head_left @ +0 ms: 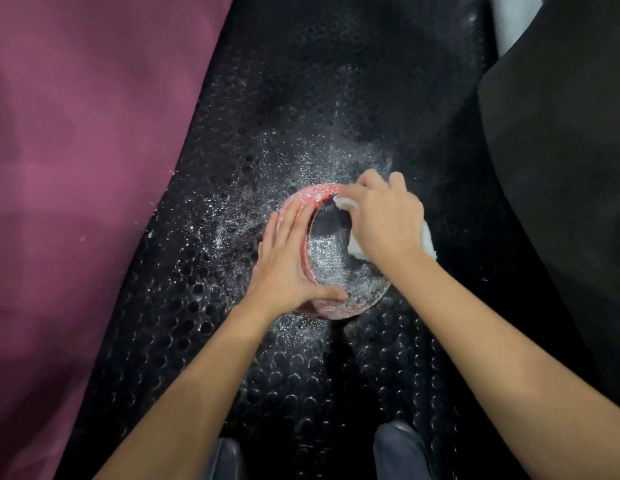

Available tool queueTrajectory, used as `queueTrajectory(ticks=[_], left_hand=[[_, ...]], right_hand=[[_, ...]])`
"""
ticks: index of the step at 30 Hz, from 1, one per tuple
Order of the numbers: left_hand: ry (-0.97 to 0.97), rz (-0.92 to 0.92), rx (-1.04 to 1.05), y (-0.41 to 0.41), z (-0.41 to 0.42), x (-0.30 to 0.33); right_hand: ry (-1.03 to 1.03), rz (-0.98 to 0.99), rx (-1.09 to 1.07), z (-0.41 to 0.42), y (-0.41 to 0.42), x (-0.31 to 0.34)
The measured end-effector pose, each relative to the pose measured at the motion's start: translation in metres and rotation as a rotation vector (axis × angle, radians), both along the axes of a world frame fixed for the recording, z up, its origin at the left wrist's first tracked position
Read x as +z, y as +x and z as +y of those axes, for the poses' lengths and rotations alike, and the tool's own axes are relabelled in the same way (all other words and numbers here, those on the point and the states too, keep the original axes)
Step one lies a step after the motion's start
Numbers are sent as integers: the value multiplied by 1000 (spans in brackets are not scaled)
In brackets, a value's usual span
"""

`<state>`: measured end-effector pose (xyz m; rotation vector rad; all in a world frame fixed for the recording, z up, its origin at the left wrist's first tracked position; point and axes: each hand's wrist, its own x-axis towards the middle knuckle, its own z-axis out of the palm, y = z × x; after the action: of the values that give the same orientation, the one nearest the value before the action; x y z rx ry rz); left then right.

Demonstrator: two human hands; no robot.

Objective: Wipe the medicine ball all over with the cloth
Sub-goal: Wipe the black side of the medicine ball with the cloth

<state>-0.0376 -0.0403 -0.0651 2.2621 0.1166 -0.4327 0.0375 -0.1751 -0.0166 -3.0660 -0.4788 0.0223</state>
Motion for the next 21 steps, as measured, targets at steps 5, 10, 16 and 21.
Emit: queueTrajectory(ticks=[5, 10, 16, 21], left_hand=[[18, -12, -3, -1, 1, -5], [48, -5, -32, 2, -4, 1], [78, 33, -41, 3, -5, 3], [106, 19, -66, 8, -14, 4]], right_hand=[[-55, -91, 122, 10, -22, -3], [-73, 4, 19, 11, 2, 1], [-49, -54, 119, 11, -9, 3], [-70, -73, 102, 6, -22, 1]])
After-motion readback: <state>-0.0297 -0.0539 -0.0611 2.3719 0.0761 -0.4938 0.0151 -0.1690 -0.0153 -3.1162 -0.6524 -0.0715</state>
